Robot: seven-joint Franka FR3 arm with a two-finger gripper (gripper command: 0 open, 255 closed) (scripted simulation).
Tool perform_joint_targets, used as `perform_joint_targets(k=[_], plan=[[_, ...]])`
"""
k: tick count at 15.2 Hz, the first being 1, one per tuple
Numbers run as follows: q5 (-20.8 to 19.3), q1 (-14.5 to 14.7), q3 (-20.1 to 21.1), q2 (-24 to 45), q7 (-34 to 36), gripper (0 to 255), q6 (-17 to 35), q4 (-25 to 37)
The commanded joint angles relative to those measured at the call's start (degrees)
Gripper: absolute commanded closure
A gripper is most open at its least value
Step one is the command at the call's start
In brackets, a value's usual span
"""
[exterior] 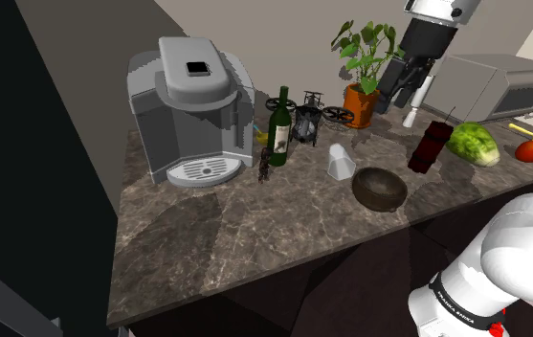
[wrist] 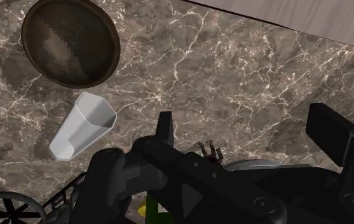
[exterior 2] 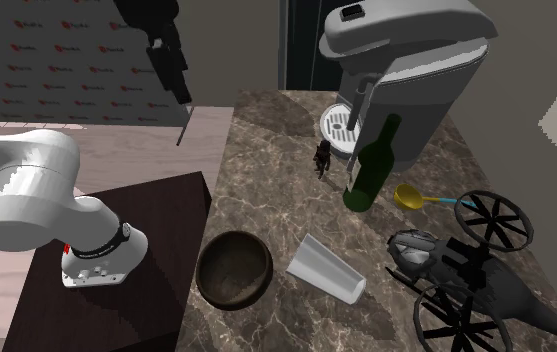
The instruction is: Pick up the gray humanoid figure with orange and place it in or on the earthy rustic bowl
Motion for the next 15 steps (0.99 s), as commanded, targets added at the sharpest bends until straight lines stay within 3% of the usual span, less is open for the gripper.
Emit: perform_joint_targets(k=[1,8,15], plan=[[0.00,0.00,0.00,0.00,0.00,0,0.00,0.00],[1.19,-0.46,1.40,11.87,1.50,0,11.67,-0.37],[1.85,-0.82,2.52,25.74,3.05,0,21.56,3.06]])
